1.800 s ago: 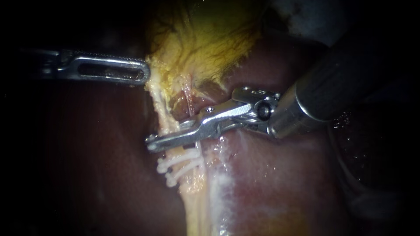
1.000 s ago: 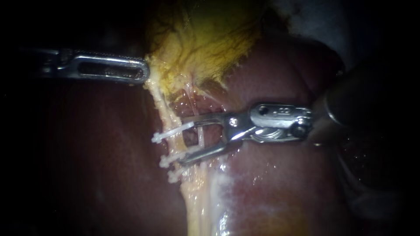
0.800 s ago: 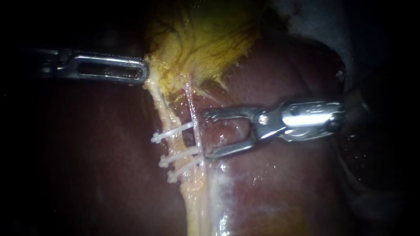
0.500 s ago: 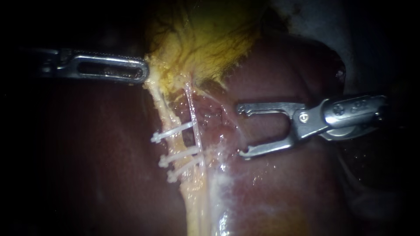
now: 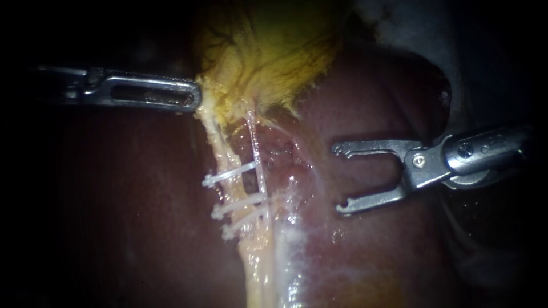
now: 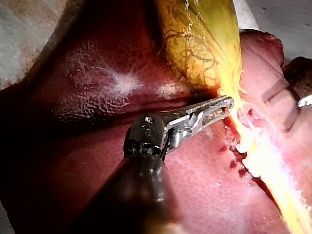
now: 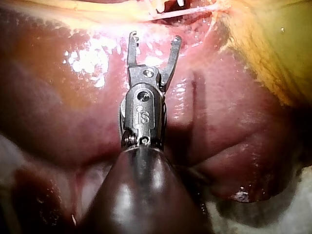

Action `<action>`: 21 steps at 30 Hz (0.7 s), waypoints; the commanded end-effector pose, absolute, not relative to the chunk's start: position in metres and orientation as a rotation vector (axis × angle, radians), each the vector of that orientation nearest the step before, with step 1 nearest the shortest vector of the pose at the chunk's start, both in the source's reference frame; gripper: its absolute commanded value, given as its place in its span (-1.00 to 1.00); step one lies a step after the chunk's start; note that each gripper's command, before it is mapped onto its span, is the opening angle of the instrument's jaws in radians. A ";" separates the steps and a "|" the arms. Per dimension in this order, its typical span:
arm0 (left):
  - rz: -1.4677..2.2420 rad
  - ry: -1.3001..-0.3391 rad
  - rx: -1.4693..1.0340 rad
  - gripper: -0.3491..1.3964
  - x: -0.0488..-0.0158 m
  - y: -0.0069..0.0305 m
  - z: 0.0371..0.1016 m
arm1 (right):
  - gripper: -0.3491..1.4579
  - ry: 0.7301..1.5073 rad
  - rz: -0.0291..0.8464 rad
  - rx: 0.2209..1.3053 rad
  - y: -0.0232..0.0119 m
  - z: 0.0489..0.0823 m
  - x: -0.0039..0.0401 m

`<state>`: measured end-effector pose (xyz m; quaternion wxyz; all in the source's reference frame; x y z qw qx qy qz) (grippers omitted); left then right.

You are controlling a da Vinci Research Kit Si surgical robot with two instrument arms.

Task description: Going back third clip left tube

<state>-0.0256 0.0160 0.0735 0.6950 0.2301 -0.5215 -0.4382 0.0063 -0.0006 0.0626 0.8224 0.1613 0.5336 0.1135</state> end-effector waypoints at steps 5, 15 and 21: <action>-0.964 -1.153 0.511 -1.00 -0.0272 0.0160 0.0765 | 0.05 1.135 0.244 0.344 -0.0006 0.0621 0.0063; -0.952 -1.142 0.512 -1.00 -0.0281 0.0157 0.0786 | 0.05 1.134 0.247 0.345 -0.0005 0.0617 0.0063; -0.952 -1.142 0.512 -1.00 -0.0281 0.0157 0.0786 | 0.05 1.134 0.248 0.346 -0.0005 0.0615 0.0064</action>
